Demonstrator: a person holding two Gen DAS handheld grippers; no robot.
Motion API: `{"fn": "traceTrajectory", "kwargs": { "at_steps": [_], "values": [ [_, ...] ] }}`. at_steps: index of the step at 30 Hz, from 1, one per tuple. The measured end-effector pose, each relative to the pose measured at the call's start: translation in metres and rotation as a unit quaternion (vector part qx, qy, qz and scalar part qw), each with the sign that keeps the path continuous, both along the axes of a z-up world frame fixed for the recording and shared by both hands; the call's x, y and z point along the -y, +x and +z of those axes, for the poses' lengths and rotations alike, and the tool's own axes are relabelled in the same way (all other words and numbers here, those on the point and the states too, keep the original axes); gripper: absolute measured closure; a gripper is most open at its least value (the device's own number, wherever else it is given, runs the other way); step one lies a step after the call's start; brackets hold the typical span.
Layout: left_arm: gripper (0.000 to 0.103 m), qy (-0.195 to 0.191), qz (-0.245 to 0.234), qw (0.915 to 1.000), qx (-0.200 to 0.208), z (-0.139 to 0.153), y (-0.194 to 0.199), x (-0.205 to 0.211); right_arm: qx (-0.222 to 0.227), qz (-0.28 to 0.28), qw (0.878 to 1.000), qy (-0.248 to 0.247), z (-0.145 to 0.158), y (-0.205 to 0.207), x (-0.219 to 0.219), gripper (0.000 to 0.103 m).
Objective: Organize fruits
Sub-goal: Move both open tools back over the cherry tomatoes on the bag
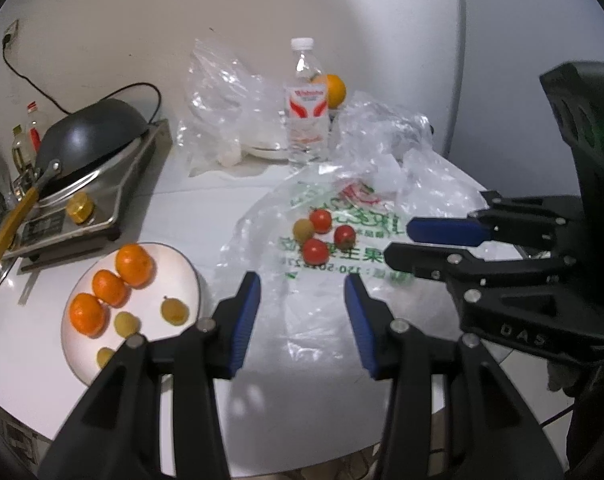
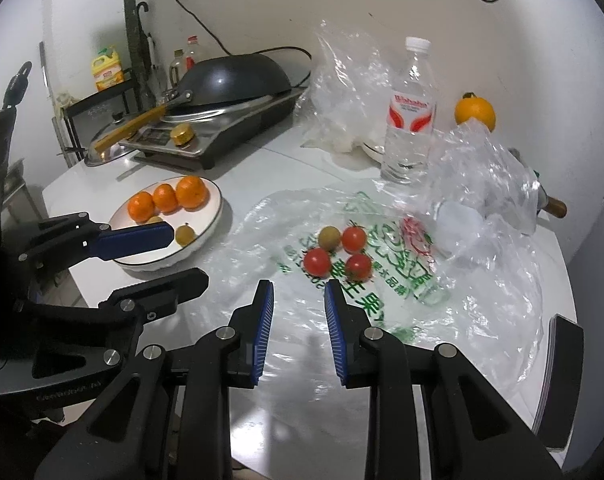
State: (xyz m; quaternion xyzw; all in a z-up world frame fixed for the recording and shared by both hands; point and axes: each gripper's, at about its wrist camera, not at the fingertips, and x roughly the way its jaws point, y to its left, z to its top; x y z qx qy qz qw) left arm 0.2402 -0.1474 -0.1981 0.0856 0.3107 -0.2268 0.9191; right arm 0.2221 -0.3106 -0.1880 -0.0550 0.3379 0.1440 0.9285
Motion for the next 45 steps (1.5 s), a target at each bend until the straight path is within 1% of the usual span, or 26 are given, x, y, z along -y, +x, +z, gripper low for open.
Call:
{"fn": "traceTrajectory", "kwargs": {
  "at_steps": [12, 19, 31, 43, 44, 45],
  "values": [
    [0.058, 0.02, -0.027, 0.999, -0.031, -0.027, 0.035, 0.033, -0.035, -0.017, 0.999, 0.014, -0.029, 0.037, 0.029, 0.075],
    [0.058, 0.03, -0.039, 0.9977, -0.046, -0.041, 0.053, 0.043, -0.051, -0.015, 0.998, 0.02, -0.042, 0.059, 0.035, 0.075],
    [0.058, 0.039, -0.035, 0.9969, -0.059, -0.052, 0.078, 0.051, -0.061, -0.007, 0.998, 0.026, -0.048, 0.089, 0.038, 0.075],
    [0.058, 0.049, -0.028, 0.9962, -0.067, -0.059, 0.093, 0.054, -0.073, 0.009, 0.997, 0.035, -0.054, 0.11, 0.038, 0.075],
    [0.058, 0.049, -0.027, 0.9961, -0.068, -0.059, 0.094, 0.055, -0.075, 0.01, 0.997, 0.035, -0.054, 0.111, 0.038, 0.074],
    [0.058, 0.049, -0.027, 0.996, -0.069, -0.059, 0.095, 0.055, -0.076, 0.011, 0.996, 0.036, -0.055, 0.112, 0.038, 0.07]
  ]
}}
